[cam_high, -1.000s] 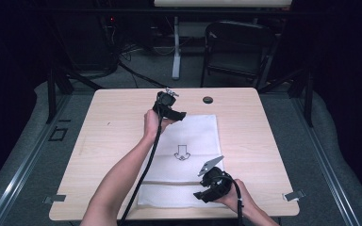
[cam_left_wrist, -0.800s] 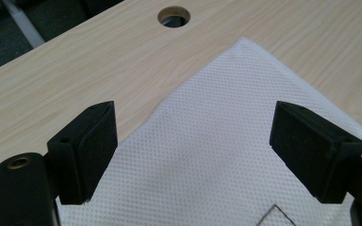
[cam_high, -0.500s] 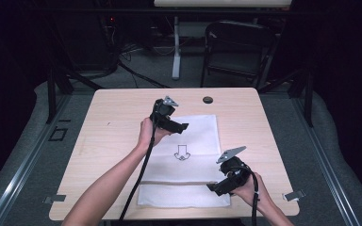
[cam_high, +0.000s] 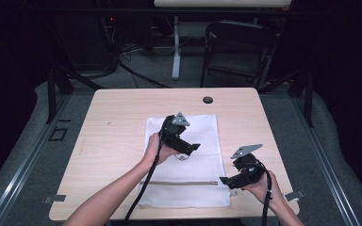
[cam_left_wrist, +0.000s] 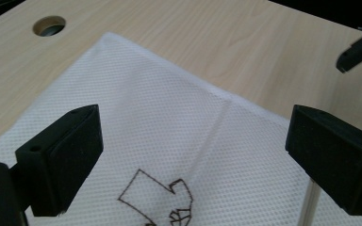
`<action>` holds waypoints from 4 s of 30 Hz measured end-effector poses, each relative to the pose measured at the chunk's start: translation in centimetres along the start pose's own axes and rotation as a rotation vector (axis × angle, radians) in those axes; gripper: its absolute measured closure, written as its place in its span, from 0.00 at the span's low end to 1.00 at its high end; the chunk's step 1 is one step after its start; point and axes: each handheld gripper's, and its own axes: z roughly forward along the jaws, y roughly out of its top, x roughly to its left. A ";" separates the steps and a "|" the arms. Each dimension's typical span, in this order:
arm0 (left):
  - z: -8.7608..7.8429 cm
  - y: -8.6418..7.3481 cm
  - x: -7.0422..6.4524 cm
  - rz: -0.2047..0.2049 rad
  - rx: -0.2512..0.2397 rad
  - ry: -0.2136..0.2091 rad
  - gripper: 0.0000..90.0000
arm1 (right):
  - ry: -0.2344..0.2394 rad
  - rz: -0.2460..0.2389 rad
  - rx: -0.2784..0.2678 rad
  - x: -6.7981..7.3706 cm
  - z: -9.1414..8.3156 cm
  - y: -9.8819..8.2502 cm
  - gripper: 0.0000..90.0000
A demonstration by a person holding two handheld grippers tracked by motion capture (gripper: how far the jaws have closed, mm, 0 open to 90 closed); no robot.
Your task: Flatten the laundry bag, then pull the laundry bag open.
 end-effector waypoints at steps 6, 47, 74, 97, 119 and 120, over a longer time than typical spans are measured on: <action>1.3 -0.7 -2.0 0.031 0.017 -0.058 0.09 | -0.027 0.008 0.002 -0.7 -0.1 -0.5 0.39; 7.5 -4.9 -8.7 0.156 0.164 -0.282 0.57 | 0.035 -0.070 0.152 0.3 4.3 -1.0 1.00; 8.3 -4.9 -9.1 0.210 0.194 -0.293 0.91 | 0.068 -0.023 0.158 0.1 5.6 -1.4 1.00; 7.5 -4.8 -8.5 0.216 0.200 -0.311 0.91 | 0.092 0.006 0.161 -0.2 5.6 -1.5 1.00; 6.5 -5.3 -7.7 0.197 0.190 -0.318 0.91 | 0.103 0.001 0.187 -0.6 5.5 -1.4 1.00; 6.4 -5.3 -7.6 0.199 0.200 -0.313 0.91 | 0.103 0.002 0.187 -0.6 5.5 -1.4 1.00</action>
